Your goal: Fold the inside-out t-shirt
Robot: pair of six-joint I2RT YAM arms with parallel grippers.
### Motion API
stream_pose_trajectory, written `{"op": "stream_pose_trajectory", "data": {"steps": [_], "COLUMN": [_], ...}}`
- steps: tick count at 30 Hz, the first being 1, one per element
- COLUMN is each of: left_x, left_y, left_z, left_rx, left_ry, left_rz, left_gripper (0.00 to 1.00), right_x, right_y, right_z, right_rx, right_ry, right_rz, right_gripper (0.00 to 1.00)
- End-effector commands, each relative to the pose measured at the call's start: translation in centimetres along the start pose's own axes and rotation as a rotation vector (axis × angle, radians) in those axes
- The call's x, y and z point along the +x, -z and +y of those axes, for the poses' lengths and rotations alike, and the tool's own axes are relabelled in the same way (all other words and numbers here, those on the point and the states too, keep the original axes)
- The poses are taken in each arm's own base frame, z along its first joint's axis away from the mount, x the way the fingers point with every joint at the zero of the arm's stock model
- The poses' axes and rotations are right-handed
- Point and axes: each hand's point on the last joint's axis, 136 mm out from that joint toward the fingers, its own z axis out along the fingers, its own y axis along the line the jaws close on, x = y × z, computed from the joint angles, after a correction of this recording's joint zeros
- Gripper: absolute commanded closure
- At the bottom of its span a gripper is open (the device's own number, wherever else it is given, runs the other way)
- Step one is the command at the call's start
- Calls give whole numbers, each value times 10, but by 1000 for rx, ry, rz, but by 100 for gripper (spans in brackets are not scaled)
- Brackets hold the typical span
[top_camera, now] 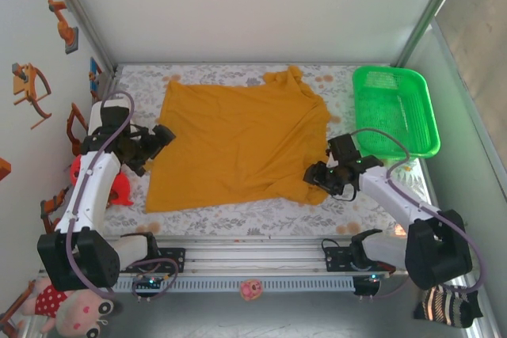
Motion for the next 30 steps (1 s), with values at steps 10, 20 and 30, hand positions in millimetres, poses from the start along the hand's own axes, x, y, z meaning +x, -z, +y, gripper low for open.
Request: {"op": "stream_pose_trajectory", "data": {"steps": [10, 20, 30], "left_x": [7, 8, 9], "left_y": [1, 0, -1], "left_z": [9, 8, 9], "left_rx": [-33, -22, -20], "left_ry": [-8, -9, -16], "left_rz": [17, 21, 23], "left_gripper": [1, 1, 1], "right_x": [0, -4, -26], "right_y": [-28, -14, -11], "right_z": [16, -2, -1], "right_rx": [-32, 58, 120], "right_ry": [-6, 7, 50], "right_rz": [20, -54, -89], "right_gripper": [57, 54, 52]}}
